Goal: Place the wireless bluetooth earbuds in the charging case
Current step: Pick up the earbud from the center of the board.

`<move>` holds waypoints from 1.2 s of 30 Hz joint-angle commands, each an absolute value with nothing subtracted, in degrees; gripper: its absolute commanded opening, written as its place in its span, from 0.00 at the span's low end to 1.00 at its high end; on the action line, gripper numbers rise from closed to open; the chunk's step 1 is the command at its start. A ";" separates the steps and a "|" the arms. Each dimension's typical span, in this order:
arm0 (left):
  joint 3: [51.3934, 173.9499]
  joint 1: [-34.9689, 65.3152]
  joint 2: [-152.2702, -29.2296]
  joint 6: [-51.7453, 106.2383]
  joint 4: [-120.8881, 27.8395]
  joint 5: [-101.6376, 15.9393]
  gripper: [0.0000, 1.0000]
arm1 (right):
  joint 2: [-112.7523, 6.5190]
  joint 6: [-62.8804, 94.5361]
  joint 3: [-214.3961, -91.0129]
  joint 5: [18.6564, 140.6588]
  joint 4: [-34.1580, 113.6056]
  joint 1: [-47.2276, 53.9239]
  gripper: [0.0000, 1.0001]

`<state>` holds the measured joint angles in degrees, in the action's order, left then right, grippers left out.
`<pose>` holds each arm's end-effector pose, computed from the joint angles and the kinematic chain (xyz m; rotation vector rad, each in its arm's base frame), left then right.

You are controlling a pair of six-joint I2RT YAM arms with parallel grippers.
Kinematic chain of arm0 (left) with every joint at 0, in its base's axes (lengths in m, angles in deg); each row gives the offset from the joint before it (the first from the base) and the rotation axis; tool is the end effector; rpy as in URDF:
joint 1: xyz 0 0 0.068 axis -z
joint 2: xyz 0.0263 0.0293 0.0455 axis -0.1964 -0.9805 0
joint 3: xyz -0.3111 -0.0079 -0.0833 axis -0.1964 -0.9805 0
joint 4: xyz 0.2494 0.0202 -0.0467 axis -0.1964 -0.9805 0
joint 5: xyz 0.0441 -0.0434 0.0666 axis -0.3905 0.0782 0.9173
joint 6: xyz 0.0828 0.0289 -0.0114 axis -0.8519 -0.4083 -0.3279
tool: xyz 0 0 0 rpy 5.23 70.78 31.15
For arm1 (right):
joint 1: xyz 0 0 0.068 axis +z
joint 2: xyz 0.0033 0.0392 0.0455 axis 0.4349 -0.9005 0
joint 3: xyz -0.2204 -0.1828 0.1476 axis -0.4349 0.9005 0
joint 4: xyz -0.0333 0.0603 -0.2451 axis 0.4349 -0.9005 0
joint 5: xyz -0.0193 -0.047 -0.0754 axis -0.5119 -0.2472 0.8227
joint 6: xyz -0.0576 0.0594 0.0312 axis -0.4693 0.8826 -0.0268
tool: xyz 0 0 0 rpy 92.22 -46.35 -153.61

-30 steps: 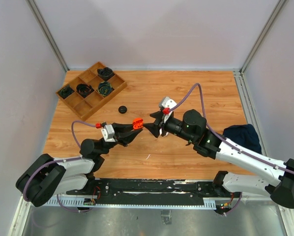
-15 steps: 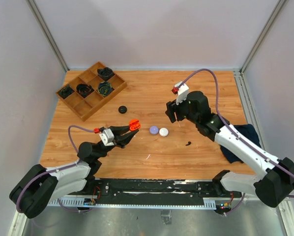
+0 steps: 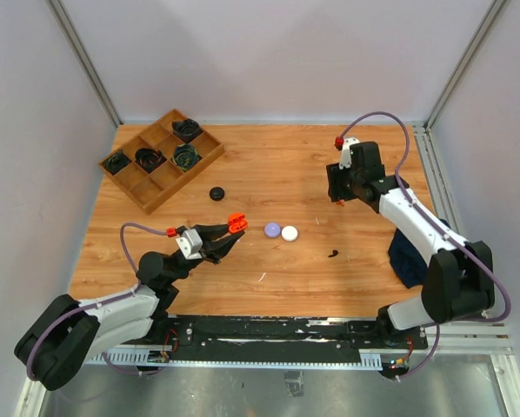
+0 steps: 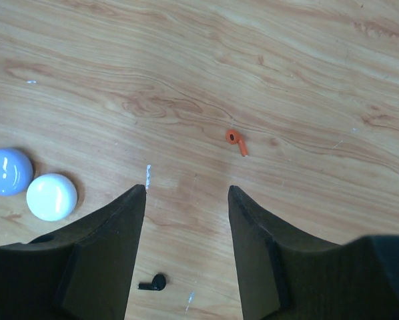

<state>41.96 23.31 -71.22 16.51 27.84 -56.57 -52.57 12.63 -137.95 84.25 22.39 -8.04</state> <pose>0.1204 -0.1190 0.2708 0.6808 1.0496 -0.7658 0.3161 0.1055 0.3075 -0.3043 2.2178 0.2628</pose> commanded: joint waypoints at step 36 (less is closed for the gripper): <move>41.85 23.65 -68.62 15.24 25.55 -57.64 0.00 | -97.18 1.42 -176.52 83.11 -10.43 -14.89 0.34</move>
